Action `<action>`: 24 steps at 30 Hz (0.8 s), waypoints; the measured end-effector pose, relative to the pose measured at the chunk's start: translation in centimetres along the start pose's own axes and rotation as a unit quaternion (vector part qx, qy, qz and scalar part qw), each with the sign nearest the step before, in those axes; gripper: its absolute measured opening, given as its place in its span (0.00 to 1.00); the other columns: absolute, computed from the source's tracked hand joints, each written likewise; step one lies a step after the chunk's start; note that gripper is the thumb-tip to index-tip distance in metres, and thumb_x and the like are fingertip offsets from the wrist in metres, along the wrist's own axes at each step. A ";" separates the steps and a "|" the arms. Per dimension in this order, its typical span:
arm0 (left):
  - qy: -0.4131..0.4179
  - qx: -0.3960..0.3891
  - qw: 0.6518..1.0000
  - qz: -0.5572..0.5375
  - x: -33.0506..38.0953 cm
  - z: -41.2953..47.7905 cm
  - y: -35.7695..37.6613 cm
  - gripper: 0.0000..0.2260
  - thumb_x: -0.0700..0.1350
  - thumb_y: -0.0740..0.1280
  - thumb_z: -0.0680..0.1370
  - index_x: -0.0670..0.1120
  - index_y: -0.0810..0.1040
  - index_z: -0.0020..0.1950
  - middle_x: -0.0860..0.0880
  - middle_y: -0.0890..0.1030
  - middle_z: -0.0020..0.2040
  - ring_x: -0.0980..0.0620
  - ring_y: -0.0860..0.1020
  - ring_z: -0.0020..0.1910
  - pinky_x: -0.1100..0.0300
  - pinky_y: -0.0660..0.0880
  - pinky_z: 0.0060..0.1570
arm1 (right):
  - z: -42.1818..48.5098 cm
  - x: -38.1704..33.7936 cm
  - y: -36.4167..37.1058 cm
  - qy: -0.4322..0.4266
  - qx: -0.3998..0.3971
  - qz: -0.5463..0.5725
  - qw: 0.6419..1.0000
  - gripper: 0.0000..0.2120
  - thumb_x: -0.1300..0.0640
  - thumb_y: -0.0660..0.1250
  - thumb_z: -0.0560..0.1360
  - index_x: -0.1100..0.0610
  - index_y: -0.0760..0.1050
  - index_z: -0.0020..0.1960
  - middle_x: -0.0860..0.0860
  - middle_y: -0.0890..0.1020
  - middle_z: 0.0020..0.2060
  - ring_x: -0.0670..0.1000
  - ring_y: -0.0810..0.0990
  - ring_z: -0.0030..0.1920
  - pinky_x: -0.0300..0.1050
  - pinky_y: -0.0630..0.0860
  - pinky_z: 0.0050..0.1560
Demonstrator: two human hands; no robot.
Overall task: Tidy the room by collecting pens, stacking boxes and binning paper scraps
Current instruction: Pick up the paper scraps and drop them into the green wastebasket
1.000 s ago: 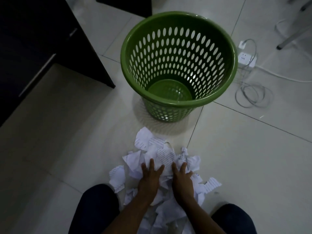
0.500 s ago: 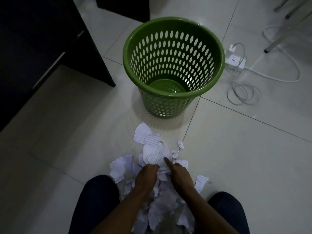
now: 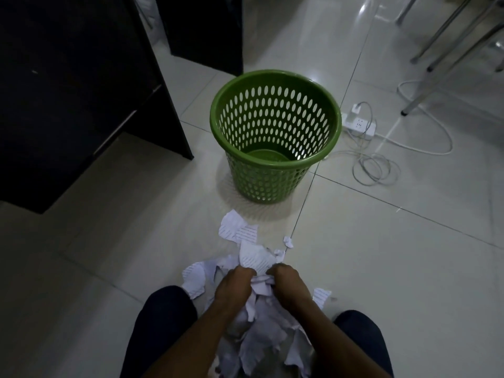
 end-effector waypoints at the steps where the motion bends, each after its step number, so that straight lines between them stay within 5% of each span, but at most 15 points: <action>1: 0.004 -0.007 1.000 0.006 0.2 0.1 -0.4 0.12 0.37 0.60 0.78 0.45 0.79 0.57 0.44 0.80 0.56 0.45 0.78 0.56 0.56 0.74 0.53 | -0.1 0.0 -0.4 -0.002 0.009 0.008 1.000 0.09 0.63 0.60 0.75 0.64 0.78 0.47 0.59 0.80 0.51 0.55 0.78 0.54 0.41 0.69 0.51; 4: 0.020 -0.052 0.998 0.007 1.1 -0.1 -1.4 0.11 0.42 0.64 0.79 0.42 0.78 0.60 0.44 0.79 0.60 0.48 0.77 0.60 0.61 0.71 0.58 | -0.3 -0.5 -2.2 -0.009 0.027 0.017 0.999 0.09 0.62 0.62 0.75 0.64 0.79 0.49 0.59 0.81 0.52 0.56 0.78 0.55 0.41 0.68 0.52; 10: 0.069 0.013 0.997 0.021 3.0 -0.2 -5.3 0.09 0.39 0.63 0.77 0.42 0.80 0.55 0.42 0.82 0.53 0.47 0.80 0.54 0.59 0.74 0.52 | -0.9 -2.2 -6.2 -0.053 0.091 0.004 0.994 0.09 0.64 0.62 0.74 0.61 0.80 0.48 0.57 0.82 0.52 0.56 0.77 0.56 0.44 0.65 0.62; 19: 0.118 0.042 0.992 0.029 5.3 -1.2 -9.3 0.16 0.40 0.64 0.78 0.40 0.75 0.66 0.41 0.80 0.58 0.44 0.77 0.58 0.56 0.68 0.64 | -0.9 -3.8 -10.6 -0.066 0.098 -0.013 0.993 0.09 0.60 0.66 0.73 0.61 0.82 0.49 0.59 0.82 0.51 0.59 0.78 0.54 0.43 0.68 0.48; 24: 0.104 0.157 0.980 0.062 7.4 -2.1 -13.5 0.11 0.38 0.60 0.78 0.46 0.78 0.55 0.43 0.80 0.53 0.42 0.78 0.52 0.59 0.69 0.44 | -1.5 -5.4 -14.5 -0.108 0.127 -0.077 0.983 0.08 0.60 0.64 0.72 0.56 0.83 0.45 0.55 0.83 0.48 0.57 0.78 0.50 0.42 0.67 0.45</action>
Point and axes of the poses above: each hand's wrist, its own z-axis towards the middle knuckle, its own y-axis out of the palm, x = y × z, the point moved 6 cm from there along z, towards the middle knuckle
